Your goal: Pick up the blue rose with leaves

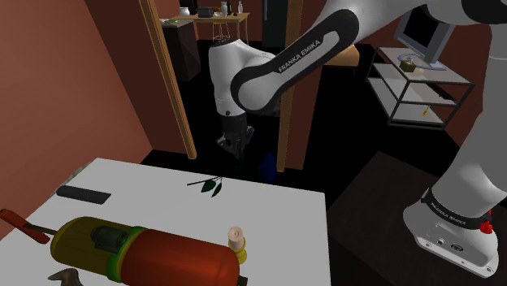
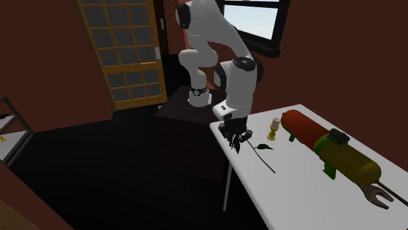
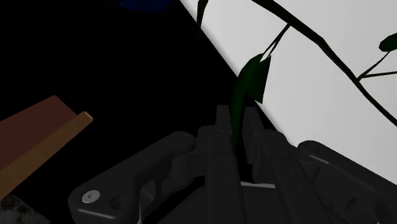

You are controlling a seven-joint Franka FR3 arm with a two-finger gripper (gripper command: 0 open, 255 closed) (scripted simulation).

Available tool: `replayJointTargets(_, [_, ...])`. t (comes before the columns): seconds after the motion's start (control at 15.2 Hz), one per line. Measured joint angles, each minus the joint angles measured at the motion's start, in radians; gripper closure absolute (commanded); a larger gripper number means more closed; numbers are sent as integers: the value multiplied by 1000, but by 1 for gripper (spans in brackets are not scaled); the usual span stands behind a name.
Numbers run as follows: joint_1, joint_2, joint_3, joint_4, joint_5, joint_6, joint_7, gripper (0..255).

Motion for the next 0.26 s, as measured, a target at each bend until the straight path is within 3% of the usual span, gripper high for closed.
replayJointTargets(0.26, [-4, -21, 5, 19, 10, -39, -7, 255])
